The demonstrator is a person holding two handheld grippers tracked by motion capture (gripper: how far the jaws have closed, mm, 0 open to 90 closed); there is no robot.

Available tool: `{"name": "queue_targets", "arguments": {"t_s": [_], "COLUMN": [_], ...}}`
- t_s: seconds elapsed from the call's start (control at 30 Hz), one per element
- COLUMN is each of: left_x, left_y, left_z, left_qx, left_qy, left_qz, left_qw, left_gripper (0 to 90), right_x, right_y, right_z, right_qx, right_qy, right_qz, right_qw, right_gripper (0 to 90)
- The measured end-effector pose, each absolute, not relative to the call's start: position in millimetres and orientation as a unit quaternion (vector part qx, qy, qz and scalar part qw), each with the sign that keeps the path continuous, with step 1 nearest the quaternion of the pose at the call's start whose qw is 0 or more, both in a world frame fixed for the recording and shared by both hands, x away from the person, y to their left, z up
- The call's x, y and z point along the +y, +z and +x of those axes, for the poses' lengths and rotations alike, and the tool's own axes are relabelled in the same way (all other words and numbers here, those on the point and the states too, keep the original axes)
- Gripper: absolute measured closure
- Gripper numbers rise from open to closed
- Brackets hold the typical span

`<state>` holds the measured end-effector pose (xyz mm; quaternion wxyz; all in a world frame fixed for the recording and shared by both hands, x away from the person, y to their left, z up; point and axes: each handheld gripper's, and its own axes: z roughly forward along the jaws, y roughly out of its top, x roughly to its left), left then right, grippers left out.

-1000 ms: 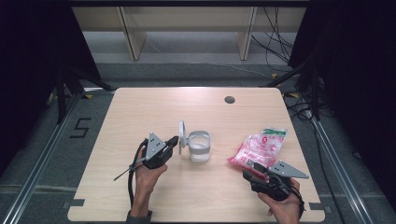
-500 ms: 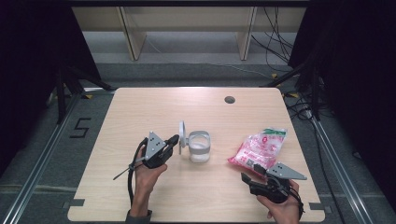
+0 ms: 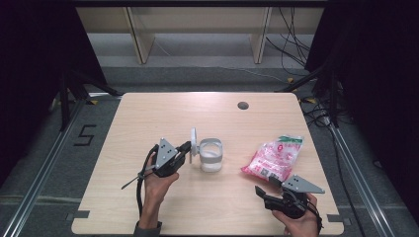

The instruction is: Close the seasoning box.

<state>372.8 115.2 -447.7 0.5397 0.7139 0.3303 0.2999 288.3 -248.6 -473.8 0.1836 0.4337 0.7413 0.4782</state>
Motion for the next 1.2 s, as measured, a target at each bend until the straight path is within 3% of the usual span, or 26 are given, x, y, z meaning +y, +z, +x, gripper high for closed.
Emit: {"name": "queue_targets", "arguments": {"t_s": [0.07, 0.57, 0.6, 0.87, 0.9, 1.03, 1.2], "left_x": [114.7, 112.2, 116.1, 112.9, 116.0, 112.2, 103.8], "left_y": [-447.0, -443.9, -441.1, -439.4, -436.9, -436.7, -437.2], "left_z": [372.8, 372.8, 376.5, 376.2, 378.6, 378.7, 377.2], "left_qx": [0.329, 0.325, 0.294, 0.293, 0.276, 0.271, 0.276], "left_qy": [0.301, 0.303, 0.327, 0.325, 0.35, 0.348, 0.343], "left_qz": [0.714, 0.715, 0.729, 0.73, 0.735, 0.737, 0.732], "left_qw": [0.54, 0.54, 0.525, 0.525, 0.511, 0.512, 0.52], "left_gripper": [88.7, 88.2, 88.2, 88.0, 88.0, 87.4, 85.8], "right_x": [-251.5, -252.0, -251.9, -252.8, -252.9, -250.5, -252.3], "right_y": [-473.1, -472.9, -473.0, -474.0, -474.0, -473.9, -473.9], "right_z": [289.8, 286.8, 286.7, 286.8, 286.7, 283.4, 284.8], "right_qx": [0.751, 0.749, 0.749, 0.753, 0.753, 0.746, 0.75], "right_qy": [0.472, 0.473, 0.474, 0.474, 0.475, 0.474, 0.474], "right_qz": [0.417, 0.424, 0.423, 0.413, 0.412, 0.432, 0.42], "right_qw": [0.199, 0.186, 0.186, 0.196, 0.195, 0.179, 0.192], "right_gripper": [37.2, 37.3, 37.3, 37.2, 37.2, 37.2, 37.2]}}
